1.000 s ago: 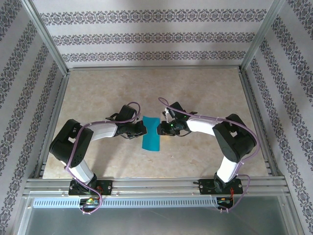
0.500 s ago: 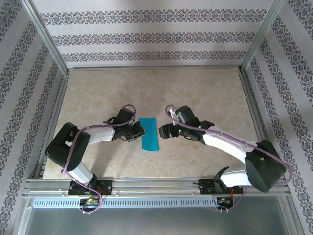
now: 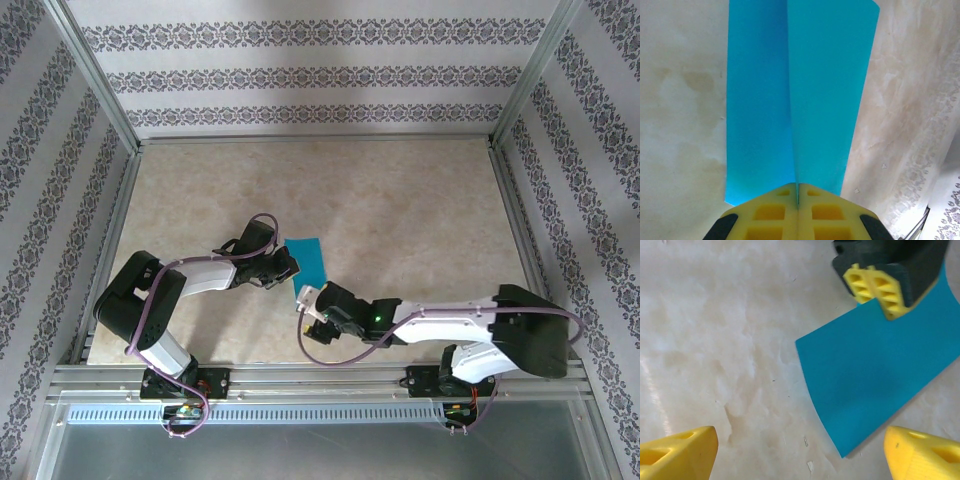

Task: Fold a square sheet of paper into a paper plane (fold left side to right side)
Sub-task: Third fold the triangle at the center of the table.

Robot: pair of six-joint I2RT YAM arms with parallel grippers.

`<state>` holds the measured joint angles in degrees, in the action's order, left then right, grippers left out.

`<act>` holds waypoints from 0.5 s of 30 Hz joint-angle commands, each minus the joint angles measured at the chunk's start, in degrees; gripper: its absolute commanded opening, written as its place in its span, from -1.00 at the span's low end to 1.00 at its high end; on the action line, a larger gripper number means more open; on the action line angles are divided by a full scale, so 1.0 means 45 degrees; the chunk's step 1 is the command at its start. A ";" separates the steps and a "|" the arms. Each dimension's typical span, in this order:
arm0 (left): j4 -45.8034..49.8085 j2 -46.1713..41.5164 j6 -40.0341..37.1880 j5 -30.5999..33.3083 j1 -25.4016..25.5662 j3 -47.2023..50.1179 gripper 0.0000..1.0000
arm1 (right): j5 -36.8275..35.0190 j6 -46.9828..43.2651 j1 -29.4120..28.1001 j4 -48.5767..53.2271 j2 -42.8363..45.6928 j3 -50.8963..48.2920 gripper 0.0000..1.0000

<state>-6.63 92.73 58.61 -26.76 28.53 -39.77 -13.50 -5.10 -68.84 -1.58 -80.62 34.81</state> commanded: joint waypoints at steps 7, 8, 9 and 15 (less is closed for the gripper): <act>-0.0400 0.0077 0.0130 -0.0195 0.0173 -0.0019 -1.00 | -0.2111 -0.0741 -0.0253 -0.1480 -0.2406 0.1723 0.52; -0.0392 0.0077 0.0112 -0.0206 0.0175 -0.0029 -1.00 | -0.2142 -0.0760 -0.0255 -0.1554 -0.2586 0.1820 0.49; -0.0386 0.0106 0.0101 -0.0221 0.0171 -0.0030 -1.00 | -0.2176 -0.0780 -0.0250 -0.1600 -0.2748 0.1934 0.44; -0.0324 0.0077 0.0022 -0.0214 0.0168 -0.0049 -1.00 | -0.2253 -0.0666 -0.0156 -0.1553 -0.3139 0.2131 -0.01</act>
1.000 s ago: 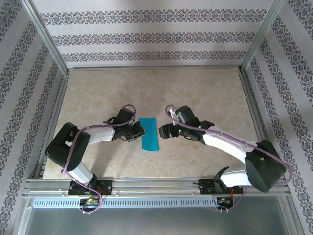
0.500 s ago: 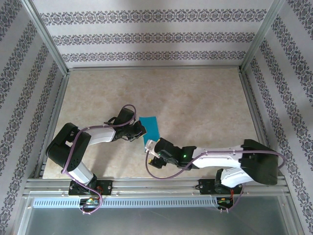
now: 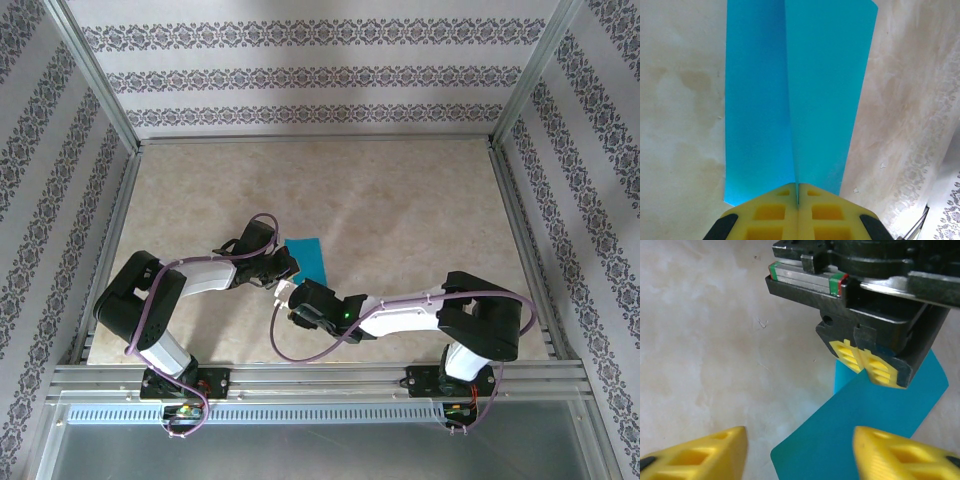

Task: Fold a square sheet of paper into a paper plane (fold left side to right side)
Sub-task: Third fold the triangle at the center of the table.

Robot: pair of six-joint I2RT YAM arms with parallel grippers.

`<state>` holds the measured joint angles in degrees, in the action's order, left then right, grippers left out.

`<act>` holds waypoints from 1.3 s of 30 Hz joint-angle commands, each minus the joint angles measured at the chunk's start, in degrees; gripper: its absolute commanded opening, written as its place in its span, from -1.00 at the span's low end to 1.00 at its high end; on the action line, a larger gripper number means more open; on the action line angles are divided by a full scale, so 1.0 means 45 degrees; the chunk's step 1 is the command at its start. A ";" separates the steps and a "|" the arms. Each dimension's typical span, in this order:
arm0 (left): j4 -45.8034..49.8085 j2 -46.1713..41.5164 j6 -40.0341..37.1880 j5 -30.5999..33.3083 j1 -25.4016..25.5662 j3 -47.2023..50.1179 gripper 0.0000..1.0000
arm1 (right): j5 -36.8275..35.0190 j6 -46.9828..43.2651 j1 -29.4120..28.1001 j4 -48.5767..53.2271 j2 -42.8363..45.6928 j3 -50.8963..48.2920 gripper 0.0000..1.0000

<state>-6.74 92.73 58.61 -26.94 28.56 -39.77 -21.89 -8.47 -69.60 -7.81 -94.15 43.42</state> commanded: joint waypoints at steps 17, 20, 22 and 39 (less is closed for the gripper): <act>0.2289 -0.1391 -0.1917 -0.0207 -0.0549 -0.0425 -0.10 | 0.2808 0.2339 0.0941 0.1831 0.0879 0.0156 -1.00; 0.3793 -0.2303 -0.2823 0.0070 -0.1072 -0.0645 -0.04 | 0.4065 0.3090 0.1415 0.1883 0.0979 0.0127 -1.00; 0.4905 -0.2923 -0.3501 0.0485 -0.1354 -0.0949 -0.04 | 0.5106 0.3604 0.1809 0.1849 0.0999 0.0117 -1.00; 0.4738 0.1479 -0.5538 -0.1804 -0.0748 -0.4073 -0.61 | 0.9347 0.5551 0.3440 0.0841 0.0883 -0.0034 -1.00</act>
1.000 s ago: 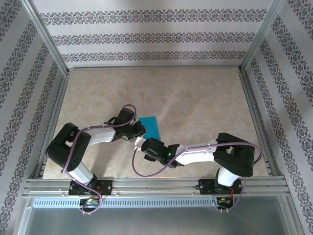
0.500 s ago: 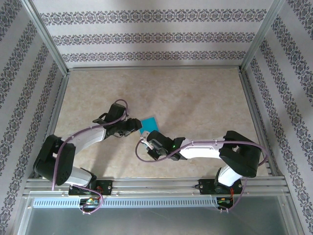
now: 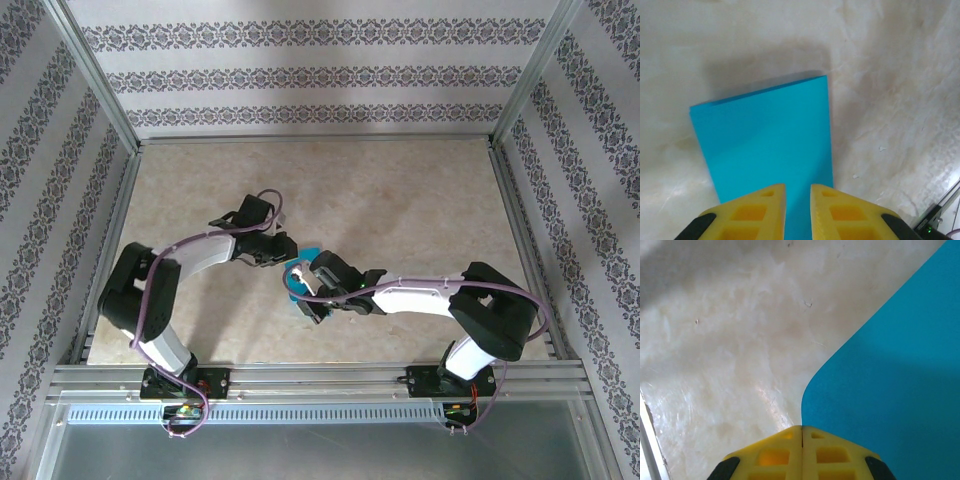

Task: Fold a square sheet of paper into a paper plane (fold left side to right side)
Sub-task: Third fold the triangle at the center of the table.

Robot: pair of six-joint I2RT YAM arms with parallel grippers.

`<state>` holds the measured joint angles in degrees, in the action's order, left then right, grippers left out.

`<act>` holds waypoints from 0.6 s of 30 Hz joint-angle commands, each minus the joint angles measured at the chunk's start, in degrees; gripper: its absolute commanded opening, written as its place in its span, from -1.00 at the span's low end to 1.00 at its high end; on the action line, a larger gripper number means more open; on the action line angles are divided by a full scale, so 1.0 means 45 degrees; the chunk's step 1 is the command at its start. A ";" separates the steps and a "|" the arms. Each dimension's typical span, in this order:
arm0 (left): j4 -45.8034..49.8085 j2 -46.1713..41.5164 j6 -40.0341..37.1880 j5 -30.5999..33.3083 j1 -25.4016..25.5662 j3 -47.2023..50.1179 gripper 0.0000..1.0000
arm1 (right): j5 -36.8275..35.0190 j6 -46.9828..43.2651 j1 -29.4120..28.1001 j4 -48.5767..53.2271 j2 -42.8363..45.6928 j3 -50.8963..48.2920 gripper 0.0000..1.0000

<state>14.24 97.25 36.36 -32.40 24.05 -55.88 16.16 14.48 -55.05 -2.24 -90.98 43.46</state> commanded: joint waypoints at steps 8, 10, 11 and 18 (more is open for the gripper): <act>0.0499 0.2033 -0.1112 -0.0308 0.0553 -0.1147 -0.68 | 0.1435 0.0702 0.0512 -0.0537 -0.0036 -0.0088 -1.00; 0.0602 0.2242 -0.1218 -0.0140 0.0594 -0.1194 -0.69 | 0.1486 0.0783 0.0601 -0.0537 -0.0074 -0.0088 -1.00; 0.0661 0.2354 -0.1253 -0.0041 0.0625 -0.1196 -0.69 | 0.1486 0.0838 0.0659 -0.0528 -0.0104 -0.0088 -1.00; 0.1014 0.2801 -0.1515 0.0506 0.0663 -0.1172 -0.75 | 0.1384 0.1433 0.1171 -0.0199 -0.0422 -0.0127 -1.00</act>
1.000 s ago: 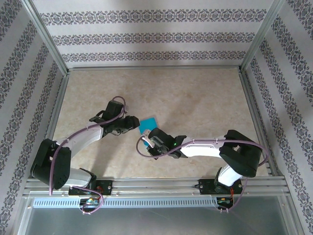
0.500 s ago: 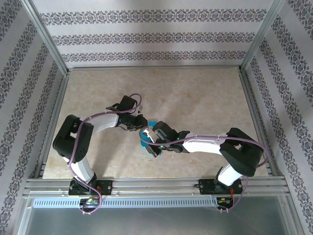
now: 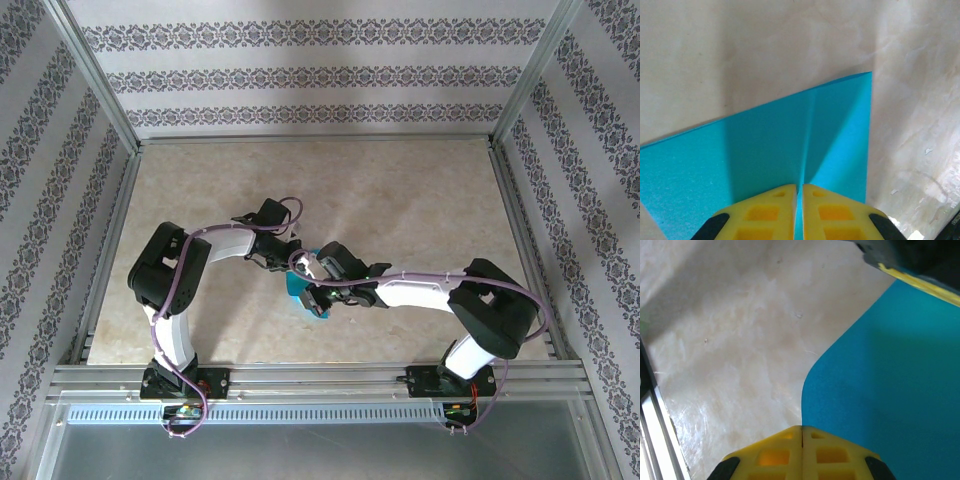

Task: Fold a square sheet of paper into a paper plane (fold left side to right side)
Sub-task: Third fold the triangle at the center of the table.

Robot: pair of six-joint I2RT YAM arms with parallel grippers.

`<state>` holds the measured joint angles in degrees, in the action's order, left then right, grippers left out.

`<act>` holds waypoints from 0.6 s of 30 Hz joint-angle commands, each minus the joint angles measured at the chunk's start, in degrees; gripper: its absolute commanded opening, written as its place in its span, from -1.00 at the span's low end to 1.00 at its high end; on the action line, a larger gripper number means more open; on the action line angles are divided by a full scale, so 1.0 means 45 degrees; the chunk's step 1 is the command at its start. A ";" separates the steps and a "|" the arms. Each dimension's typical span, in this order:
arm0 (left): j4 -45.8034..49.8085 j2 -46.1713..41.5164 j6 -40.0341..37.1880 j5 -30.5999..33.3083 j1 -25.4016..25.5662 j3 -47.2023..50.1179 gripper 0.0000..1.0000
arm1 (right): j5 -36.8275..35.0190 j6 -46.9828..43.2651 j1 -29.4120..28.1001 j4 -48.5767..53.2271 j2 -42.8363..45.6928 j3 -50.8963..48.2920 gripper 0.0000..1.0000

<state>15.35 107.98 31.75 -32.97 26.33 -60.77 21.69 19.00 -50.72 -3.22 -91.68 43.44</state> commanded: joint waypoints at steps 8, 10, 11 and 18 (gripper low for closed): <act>0.0885 0.0458 -0.0571 0.0820 0.0196 -0.0124 -0.76 | -0.0436 0.0908 0.0721 0.0331 -0.0562 -0.0073 -1.00; 0.0882 0.0448 -0.0548 0.0820 0.0216 -0.0141 -0.76 | -0.0673 0.0995 0.0836 0.0509 -0.0613 0.0009 -1.00; 0.0885 0.0443 -0.0534 0.0818 0.0224 -0.0146 -0.76 | -0.0731 0.1038 0.0908 0.0569 -0.0642 0.0033 -1.00; 0.0924 0.0432 -0.0536 0.0805 0.0268 -0.0176 -0.76 | -0.1064 0.1049 0.1226 0.0928 -0.0779 0.0190 -1.00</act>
<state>16.16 108.07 30.72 -32.25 26.65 -61.32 18.79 22.85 -45.82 -0.75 -94.59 43.44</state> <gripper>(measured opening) 0.118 0.060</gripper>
